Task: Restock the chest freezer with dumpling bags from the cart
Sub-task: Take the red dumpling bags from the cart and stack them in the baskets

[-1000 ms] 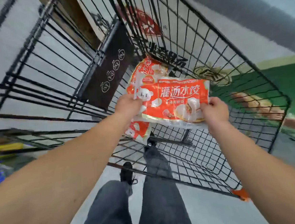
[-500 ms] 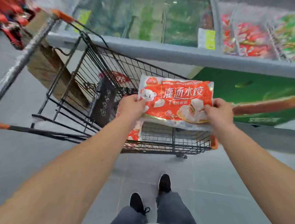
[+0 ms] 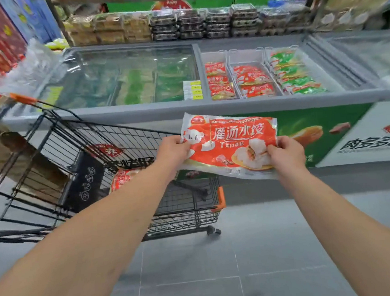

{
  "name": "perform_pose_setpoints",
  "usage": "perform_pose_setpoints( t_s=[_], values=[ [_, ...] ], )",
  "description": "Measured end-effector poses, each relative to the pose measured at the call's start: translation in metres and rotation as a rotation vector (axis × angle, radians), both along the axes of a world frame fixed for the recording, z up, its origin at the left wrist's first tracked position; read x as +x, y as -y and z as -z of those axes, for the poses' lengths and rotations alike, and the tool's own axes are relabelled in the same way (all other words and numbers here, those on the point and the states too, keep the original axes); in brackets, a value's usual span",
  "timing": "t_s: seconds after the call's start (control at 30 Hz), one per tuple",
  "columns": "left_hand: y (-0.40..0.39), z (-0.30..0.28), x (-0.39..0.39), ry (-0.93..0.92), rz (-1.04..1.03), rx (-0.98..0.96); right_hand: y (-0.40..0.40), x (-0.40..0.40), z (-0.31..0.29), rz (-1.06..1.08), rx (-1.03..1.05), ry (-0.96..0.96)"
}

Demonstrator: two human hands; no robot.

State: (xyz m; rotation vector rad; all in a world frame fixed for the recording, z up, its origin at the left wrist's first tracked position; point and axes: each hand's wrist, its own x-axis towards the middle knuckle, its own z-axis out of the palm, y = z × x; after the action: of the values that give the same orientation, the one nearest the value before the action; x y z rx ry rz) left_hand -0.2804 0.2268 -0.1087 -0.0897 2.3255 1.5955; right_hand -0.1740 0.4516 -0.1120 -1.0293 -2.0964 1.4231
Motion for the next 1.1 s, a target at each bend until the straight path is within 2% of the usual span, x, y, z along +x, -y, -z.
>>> perform_pose_setpoints(
  t_s=[0.27,0.53,0.9,1.1],
  values=[
    [-0.135,-0.01,0.016,-0.043,-0.05,-0.018,-0.136,0.021,-0.017,-0.041,-0.051,-0.035],
    [-0.206,0.002,-0.013,0.005,-0.085,0.013,-0.214,-0.013,-0.012,-0.086,-0.057,0.015],
    [-0.302,0.036,-0.172,0.053,-0.043,-0.109,-0.317,-0.174,0.032,-0.126,-0.185,0.147],
    [-0.318,0.045,-0.254,0.11,-0.05,-0.171,-0.339,-0.267,0.044,-0.176,-0.211,0.229]
  ],
)
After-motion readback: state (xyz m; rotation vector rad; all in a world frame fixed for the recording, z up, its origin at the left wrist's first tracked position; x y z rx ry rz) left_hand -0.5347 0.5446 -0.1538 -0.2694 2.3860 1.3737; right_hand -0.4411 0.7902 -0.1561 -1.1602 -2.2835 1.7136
